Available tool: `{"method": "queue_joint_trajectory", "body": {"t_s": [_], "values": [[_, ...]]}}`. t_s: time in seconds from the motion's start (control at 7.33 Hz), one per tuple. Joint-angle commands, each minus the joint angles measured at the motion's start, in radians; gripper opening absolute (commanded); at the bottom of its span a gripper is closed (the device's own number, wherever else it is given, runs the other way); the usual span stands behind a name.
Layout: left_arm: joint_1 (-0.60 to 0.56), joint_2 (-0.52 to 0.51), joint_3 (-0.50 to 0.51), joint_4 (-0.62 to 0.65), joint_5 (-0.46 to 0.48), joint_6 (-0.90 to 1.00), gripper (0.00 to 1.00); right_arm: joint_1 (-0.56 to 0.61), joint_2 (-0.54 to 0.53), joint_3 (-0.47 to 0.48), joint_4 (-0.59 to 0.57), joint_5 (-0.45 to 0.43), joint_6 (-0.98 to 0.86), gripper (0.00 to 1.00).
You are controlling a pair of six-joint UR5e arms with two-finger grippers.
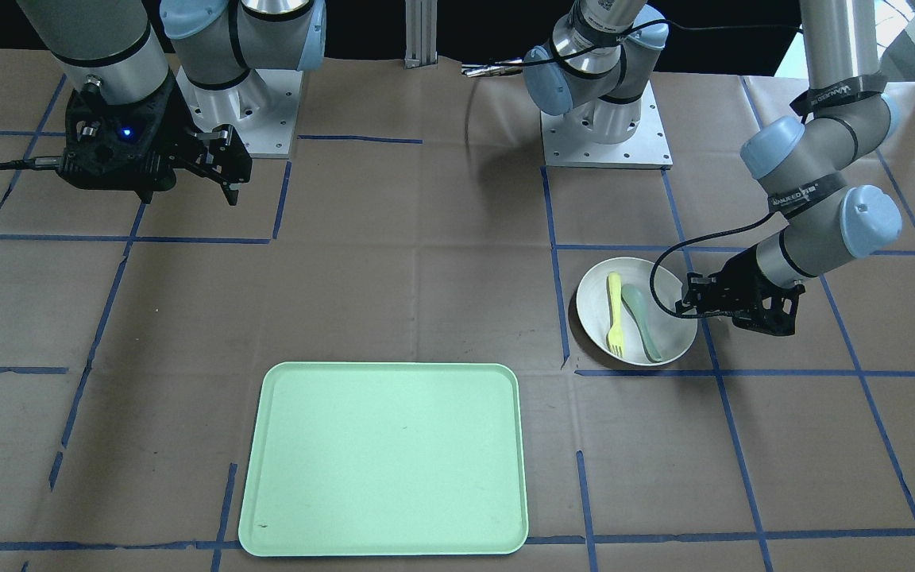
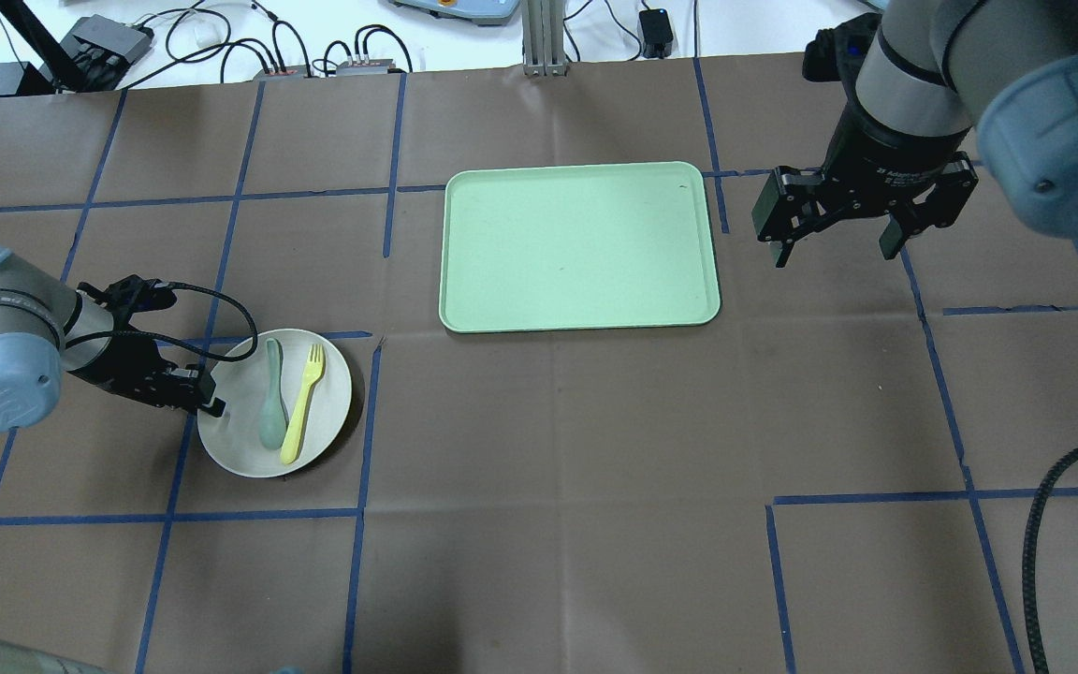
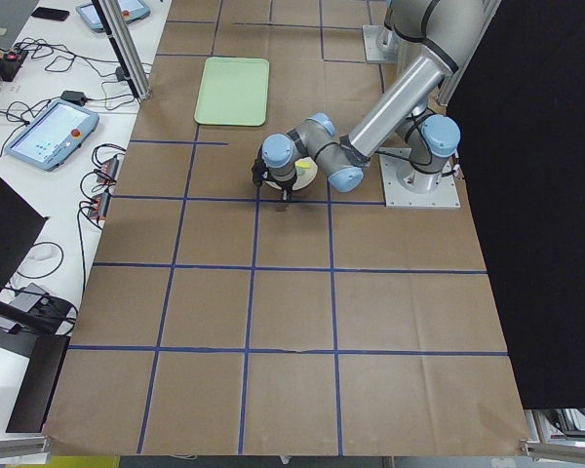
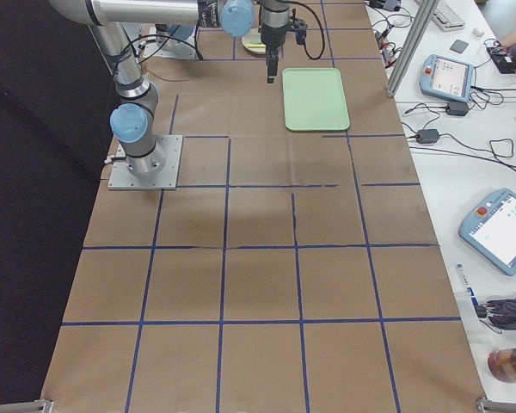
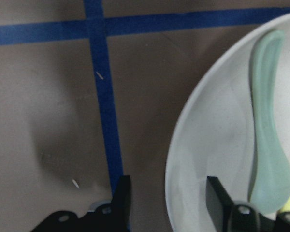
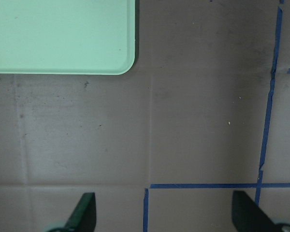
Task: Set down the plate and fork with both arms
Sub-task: 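Slide the white plate with the left gripper onto the green tray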
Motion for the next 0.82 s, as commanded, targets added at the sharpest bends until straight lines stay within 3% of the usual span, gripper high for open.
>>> {"method": "queue_joint_trajectory", "body": {"t_s": [0.0,0.14,0.27,0.68], "values": [[0.0,-0.001,-0.001,-0.002,-0.003,-0.001,0.18,0.0,0.0,0.0,-0.002,0.0,0.0,1.0],[0.003,-0.001,-0.004,-0.002,-0.005,-0.001,0.07,-0.004,0.0,0.0,0.001,0.0,0.0,1.0],[0.001,0.006,-0.013,-0.002,-0.04,-0.005,0.01,-0.006,0.0,0.0,0.003,0.0,0.0,1.0],[-0.032,0.095,-0.015,-0.067,-0.208,-0.121,0.0,-0.006,0.0,0.0,0.003,0.0,0.002,1.0]]}}
